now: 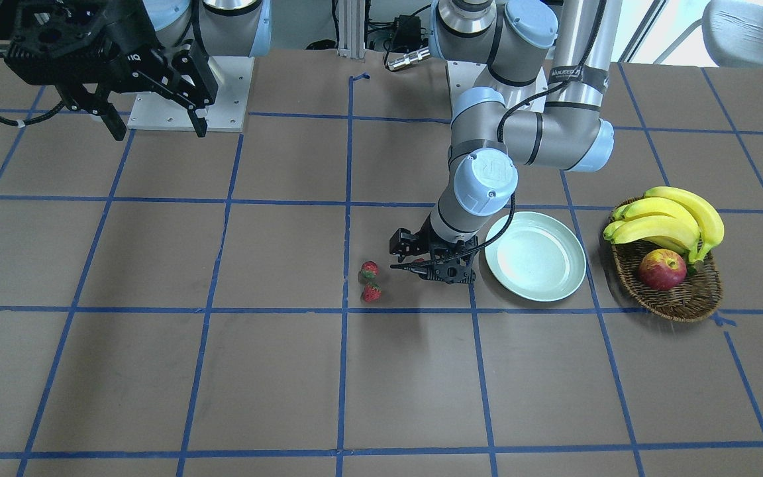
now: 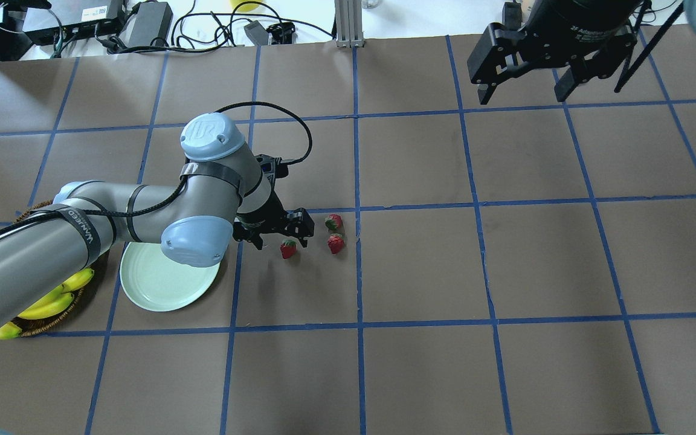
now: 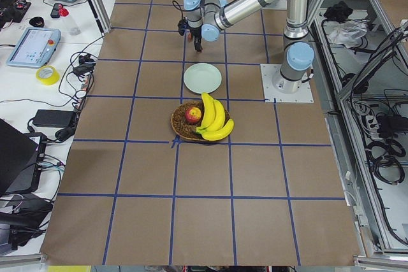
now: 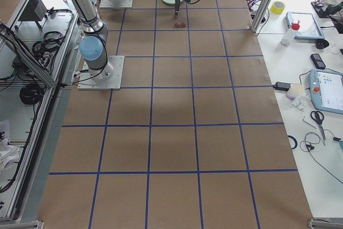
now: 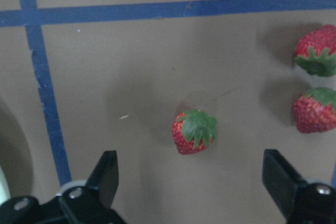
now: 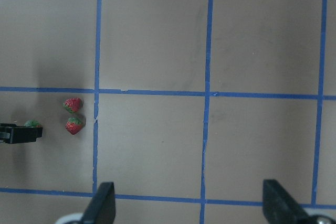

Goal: Collect all strawberries into plate
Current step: 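Reach the left gripper to the strawberry nearest the plate and grasp it, then lift the strawberry over the plate and open the left gripper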

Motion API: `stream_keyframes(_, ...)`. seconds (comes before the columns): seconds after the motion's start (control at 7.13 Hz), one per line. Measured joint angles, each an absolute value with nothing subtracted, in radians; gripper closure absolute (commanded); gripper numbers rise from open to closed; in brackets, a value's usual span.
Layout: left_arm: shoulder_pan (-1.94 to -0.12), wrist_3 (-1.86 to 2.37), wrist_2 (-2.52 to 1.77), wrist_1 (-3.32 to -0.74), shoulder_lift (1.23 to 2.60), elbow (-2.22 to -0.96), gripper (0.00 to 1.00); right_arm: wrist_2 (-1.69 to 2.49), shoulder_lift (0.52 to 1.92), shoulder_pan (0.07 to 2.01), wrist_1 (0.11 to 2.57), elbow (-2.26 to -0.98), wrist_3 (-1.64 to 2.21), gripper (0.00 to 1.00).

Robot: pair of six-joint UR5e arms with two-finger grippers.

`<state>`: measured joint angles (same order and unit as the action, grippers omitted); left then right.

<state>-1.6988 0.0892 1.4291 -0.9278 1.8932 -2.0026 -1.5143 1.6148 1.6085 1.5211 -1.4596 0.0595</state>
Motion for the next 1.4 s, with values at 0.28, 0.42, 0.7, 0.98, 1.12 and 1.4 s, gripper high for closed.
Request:
stream_keyframes(0.28, -1.700, 0.090, 1.430, -0.925, 1.912, -2.002, 0.91, -1.569, 1.622, 1.608, 1.504, -1.469, 0.107, 0.00)
stream_keyframes(0.42, -1.700, 0.090, 1.431, -0.925, 1.914, -2.002, 1.00, -1.582, 1.618, 1.608, 1.502, -1.479, 0.112, 0.00)
stream_keyframes(0.7, -1.700, 0.090, 1.433, -0.928, 1.913, -2.004, 1.00, -1.582, 1.614, 1.608, 1.501, -1.487, 0.083, 0.00)
stream_keyframes(0.98, -1.697, 0.087, 1.459, -0.945, 1.893, -1.996, 1.00, -1.588, 1.614, 1.608, 1.506, -1.489, 0.001, 0.00)
stream_keyframes(1.12, -1.693, 0.083, 1.510, -0.988, 1.873, -1.979, 1.00, -1.589, 1.613, 1.608, 1.510, -1.489, -0.007, 0.00)
stream_keyframes(1.4, -1.671, 0.072, 1.589, -1.176, 1.834, -1.884, 1.00, -1.588, 1.609, 1.606, 1.534, -1.490, -0.008, 0.00)
